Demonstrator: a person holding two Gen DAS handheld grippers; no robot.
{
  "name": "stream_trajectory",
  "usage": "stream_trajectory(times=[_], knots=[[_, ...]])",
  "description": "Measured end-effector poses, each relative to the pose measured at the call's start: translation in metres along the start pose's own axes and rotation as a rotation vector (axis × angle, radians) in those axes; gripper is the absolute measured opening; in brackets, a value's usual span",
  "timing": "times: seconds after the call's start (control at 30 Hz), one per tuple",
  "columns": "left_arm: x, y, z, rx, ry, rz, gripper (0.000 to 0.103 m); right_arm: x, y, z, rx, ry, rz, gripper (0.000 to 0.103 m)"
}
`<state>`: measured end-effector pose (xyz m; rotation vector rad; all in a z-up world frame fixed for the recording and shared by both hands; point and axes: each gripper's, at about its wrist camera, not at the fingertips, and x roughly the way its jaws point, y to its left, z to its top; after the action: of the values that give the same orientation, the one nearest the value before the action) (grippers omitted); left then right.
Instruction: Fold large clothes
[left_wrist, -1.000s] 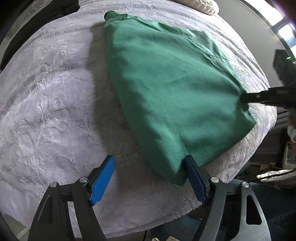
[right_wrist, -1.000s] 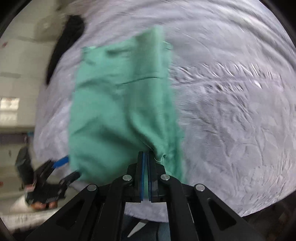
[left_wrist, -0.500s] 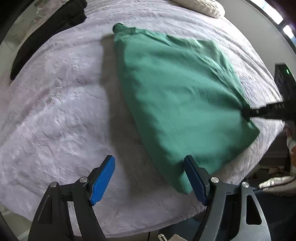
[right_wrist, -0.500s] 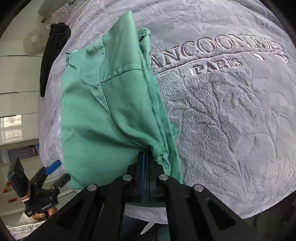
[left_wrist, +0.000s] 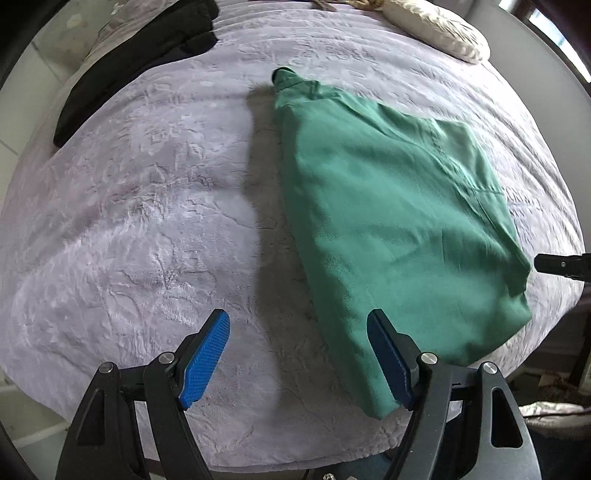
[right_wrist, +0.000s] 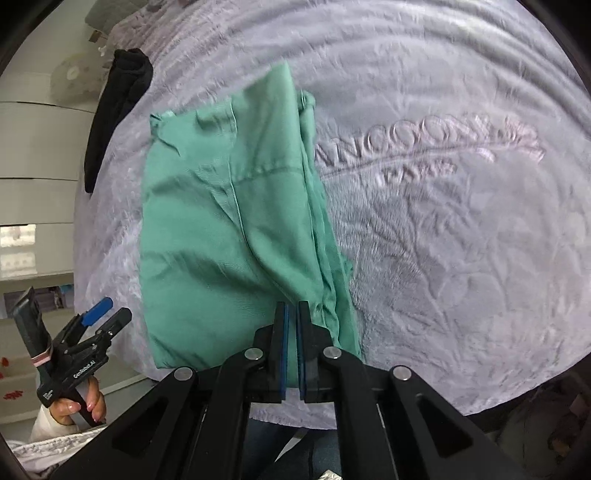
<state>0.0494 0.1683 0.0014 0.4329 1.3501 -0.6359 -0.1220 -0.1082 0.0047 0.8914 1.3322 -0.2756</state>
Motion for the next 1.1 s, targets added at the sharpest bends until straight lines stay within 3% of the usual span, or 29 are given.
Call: stream_trajectory(times=[0.03,0.07,0.43,0.47,0.53,0.57,0.73,0.87,1.1], knots=[[0.0,0.0,0.001,-0.009,0.001,0.002,0.099,-0.003,0.001,0.002,0.004,-0.005,-0.01,0.005],[-0.001,0.001,0.001,-0.018,-0.003,0.006,0.103,-0.004,0.001,0.004,0.005,-0.007,-0.019,0.005],[-0.008,0.0,0.015,-0.054,-0.001,0.073,0.103,-0.007,0.027,0.012,-0.054,-0.022,-0.162,0.005],[-0.011,0.0,0.017,-0.06,-0.012,0.091,0.103,-0.008,0.031,0.012,-0.059,-0.026,-0.168,0.011],[-0.017,-0.003,0.022,-0.065,-0.029,0.122,0.103,-0.012,0.04,0.015,-0.071,-0.04,-0.186,0.069],[-0.019,-0.004,0.025,-0.067,-0.033,0.131,0.103,-0.016,0.044,0.015,-0.079,-0.059,-0.186,0.103],[-0.032,-0.014,0.041,-0.073,-0.039,0.153,0.103,-0.028,0.068,0.021,-0.134,-0.11,-0.238,0.102],[-0.045,-0.02,0.047,-0.122,-0.049,0.091,0.103,-0.038,0.089,0.022,-0.181,-0.183,-0.354,0.103],[-0.056,-0.034,0.048,-0.122,-0.075,0.102,0.103,-0.041,0.103,0.022,-0.204,-0.165,-0.353,0.103]])
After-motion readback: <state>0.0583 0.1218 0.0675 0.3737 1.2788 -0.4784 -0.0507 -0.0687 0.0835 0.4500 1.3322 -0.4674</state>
